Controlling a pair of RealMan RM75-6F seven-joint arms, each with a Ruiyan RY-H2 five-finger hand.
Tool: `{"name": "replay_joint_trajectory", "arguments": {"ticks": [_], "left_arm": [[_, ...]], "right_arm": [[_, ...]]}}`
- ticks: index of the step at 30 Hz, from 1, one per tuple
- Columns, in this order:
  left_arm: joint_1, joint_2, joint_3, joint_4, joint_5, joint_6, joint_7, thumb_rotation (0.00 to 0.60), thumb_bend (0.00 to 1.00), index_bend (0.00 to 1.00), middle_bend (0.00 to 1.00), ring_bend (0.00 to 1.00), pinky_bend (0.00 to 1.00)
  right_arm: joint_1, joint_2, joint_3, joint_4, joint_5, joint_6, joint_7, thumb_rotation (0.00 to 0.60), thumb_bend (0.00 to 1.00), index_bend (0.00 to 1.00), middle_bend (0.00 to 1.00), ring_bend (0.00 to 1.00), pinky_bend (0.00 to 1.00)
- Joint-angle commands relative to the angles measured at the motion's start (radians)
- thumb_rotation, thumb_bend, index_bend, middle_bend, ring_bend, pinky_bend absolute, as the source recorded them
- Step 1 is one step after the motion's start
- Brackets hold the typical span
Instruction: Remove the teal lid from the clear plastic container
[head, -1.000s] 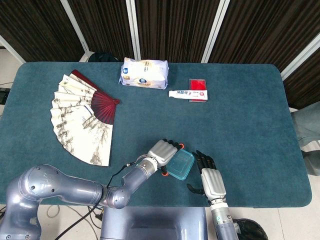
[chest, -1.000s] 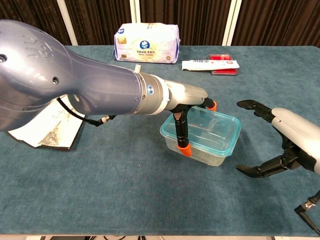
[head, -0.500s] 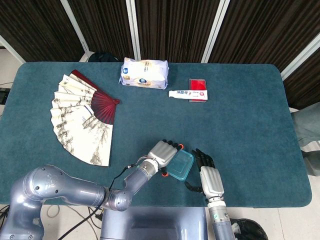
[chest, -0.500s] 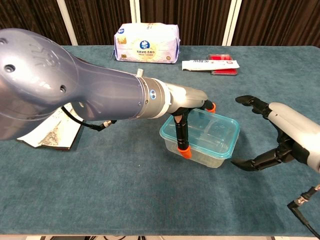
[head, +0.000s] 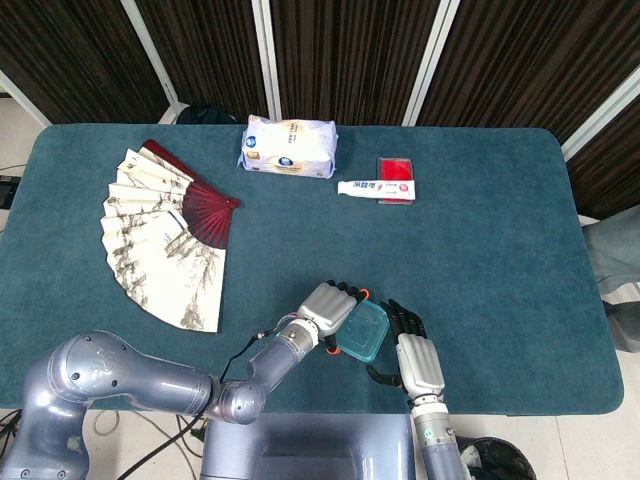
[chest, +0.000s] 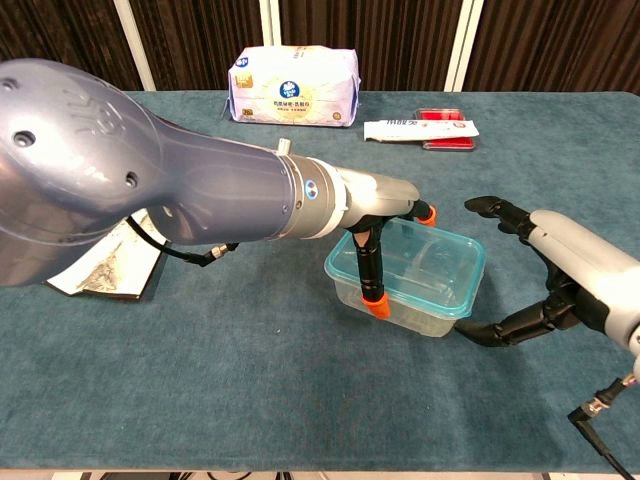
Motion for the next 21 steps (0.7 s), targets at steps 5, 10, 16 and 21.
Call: {"name": "replay_joint_trajectory", "arguments": {"ticks": [5, 10, 16, 21], "left_arm": [[0.0, 0.004, -0.002, -0.009, 0.0, -0.004, 0.001, 0.6, 0.08, 0.14, 0.3, 0.29, 0.48], [-0.001, 0.01, -0.001, -0.016, 0.002, -0.006, 0.003, 0.6, 0.08, 0.14, 0.3, 0.29, 0.48], [0.001, 0.014, 0.002, -0.017, 0.003, -0.006, 0.004, 0.6, 0.08, 0.14, 0.3, 0.29, 0.48], [0.001, 0.015, 0.002, -0.016, 0.004, -0.005, 0.005, 0.6, 0.08, 0.14, 0.3, 0.29, 0.48]], "right_arm": [[0.002, -0.009, 0.0, 0.005, 0.009, 0.002, 0.002, 0.6, 0.29, 0.0, 0.0, 0.0, 0.0], [0.003, -0.015, 0.008, 0.007, 0.015, 0.006, 0.008, 0.6, 0.29, 0.0, 0.0, 0.0, 0.0], [0.007, -0.018, 0.01, 0.005, 0.014, 0.008, 0.011, 0.6, 0.29, 0.0, 0.0, 0.0, 0.0], [0.009, -0.018, 0.012, 0.004, 0.013, 0.01, 0.012, 0.6, 0.29, 0.0, 0.0, 0.0, 0.0]]}}
